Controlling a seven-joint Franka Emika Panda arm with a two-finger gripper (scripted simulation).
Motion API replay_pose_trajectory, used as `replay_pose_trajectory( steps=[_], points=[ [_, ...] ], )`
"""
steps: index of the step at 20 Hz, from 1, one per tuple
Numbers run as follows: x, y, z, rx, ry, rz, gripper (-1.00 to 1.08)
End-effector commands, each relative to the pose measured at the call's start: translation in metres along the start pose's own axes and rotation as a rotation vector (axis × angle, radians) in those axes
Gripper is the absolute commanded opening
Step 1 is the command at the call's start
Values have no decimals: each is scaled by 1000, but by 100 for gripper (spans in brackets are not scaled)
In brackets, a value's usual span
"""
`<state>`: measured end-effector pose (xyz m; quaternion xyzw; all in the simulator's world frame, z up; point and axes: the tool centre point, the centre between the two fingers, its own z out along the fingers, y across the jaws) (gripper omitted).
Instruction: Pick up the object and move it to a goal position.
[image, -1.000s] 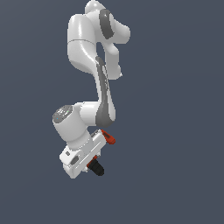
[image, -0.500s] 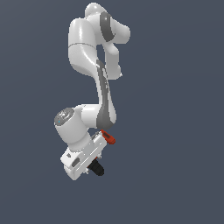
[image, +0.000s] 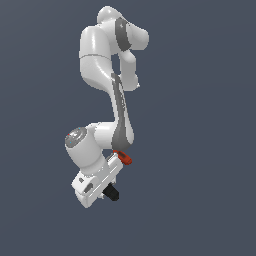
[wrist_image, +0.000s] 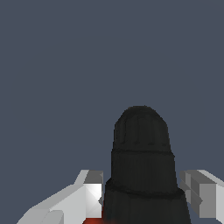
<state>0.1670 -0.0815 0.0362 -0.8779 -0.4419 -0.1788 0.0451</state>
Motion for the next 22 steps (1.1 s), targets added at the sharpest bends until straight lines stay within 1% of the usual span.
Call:
replay_pose_trajectory(
  steps=[1, 13, 22],
  points=[
    [0, 0, 0, 0, -1, -1, -100],
    [-2, -1, -5, -1, 0, 0, -100],
    [-11, -8, -31, -1, -1, 0, -100]
  ],
)
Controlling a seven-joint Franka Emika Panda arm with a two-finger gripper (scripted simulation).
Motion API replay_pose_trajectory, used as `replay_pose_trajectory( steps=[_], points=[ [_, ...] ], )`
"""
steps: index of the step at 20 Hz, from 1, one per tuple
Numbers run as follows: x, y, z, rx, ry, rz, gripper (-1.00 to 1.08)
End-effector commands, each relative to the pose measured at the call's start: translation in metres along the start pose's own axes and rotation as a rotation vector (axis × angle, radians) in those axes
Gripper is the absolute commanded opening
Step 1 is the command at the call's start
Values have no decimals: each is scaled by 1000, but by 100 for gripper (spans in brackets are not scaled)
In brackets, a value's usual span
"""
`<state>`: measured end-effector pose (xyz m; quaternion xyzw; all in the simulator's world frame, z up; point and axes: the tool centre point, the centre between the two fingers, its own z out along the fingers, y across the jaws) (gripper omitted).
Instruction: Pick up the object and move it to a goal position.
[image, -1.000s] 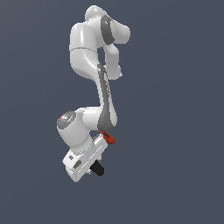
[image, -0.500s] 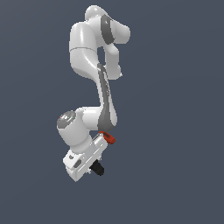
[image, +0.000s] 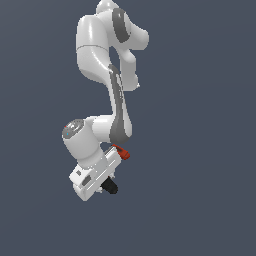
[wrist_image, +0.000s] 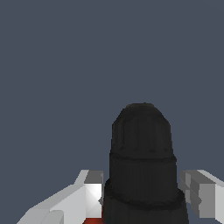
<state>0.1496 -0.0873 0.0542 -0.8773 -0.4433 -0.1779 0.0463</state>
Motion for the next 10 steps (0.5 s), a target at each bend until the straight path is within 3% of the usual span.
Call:
replay_pose_trajectory(
  steps=[1, 10],
  points=[
    [-5, 0, -13, -4, -1, 2, -100],
    [-27, -17, -76, -5, -3, 1, -100]
  ],
)
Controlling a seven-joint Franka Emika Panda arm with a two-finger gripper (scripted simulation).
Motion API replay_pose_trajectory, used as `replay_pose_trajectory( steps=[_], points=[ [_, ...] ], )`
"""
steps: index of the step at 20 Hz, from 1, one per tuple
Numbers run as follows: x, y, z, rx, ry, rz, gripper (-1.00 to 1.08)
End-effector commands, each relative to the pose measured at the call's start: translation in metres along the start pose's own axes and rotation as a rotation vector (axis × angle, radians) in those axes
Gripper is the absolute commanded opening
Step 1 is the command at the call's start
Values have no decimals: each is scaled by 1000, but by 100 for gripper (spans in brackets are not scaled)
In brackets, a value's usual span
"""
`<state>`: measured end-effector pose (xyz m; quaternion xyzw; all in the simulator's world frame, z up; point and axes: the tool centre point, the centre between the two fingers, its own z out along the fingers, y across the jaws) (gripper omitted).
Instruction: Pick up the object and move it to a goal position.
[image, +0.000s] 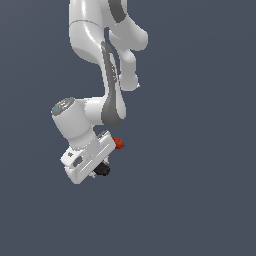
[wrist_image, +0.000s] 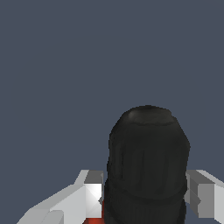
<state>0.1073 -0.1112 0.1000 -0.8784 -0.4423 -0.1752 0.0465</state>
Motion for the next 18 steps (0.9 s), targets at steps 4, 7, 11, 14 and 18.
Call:
replay_pose_trajectory(
  steps=[4, 7, 11, 14, 18],
  points=[
    [-15, -10, -51, -7, 1, -2, -100],
    [-24, -17, -79, -7, 0, -3, -100],
    [-37, -25, -115, -7, 0, -3, -100],
    [-45, -31, -140, -7, 1, -3, -100],
    [-53, -36, -167, -6, 2, -2, -100]
  ],
)
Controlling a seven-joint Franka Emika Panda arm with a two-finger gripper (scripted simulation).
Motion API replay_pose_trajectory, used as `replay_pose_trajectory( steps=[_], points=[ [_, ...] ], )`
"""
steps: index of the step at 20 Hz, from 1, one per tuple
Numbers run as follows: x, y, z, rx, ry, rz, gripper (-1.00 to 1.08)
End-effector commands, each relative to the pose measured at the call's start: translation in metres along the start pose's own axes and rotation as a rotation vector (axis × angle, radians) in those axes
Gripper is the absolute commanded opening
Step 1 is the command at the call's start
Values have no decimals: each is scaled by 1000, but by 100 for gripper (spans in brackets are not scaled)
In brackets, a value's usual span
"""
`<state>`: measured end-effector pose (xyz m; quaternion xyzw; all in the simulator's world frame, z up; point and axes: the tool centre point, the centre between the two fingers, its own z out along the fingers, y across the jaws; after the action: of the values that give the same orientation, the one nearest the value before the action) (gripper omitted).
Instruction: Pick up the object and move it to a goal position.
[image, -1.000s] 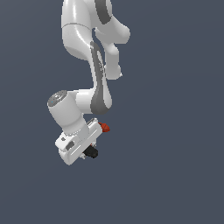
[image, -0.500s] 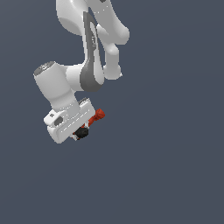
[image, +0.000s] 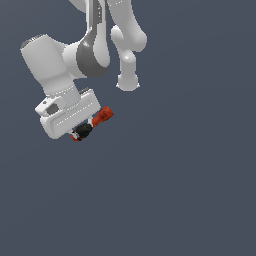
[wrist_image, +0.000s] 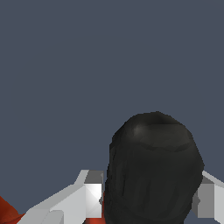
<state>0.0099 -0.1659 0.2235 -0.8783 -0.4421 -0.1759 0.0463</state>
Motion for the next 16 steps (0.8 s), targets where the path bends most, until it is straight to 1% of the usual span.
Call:
replay_pose_trajectory(
  steps=[1, 8, 16],
  points=[
    [-3, -2, -19, -5, 2, -2, -100],
    [-12, -7, -46, -5, 5, -2, -100],
    [-14, -8, -49, 0, 4, 1, -100]
  ],
)
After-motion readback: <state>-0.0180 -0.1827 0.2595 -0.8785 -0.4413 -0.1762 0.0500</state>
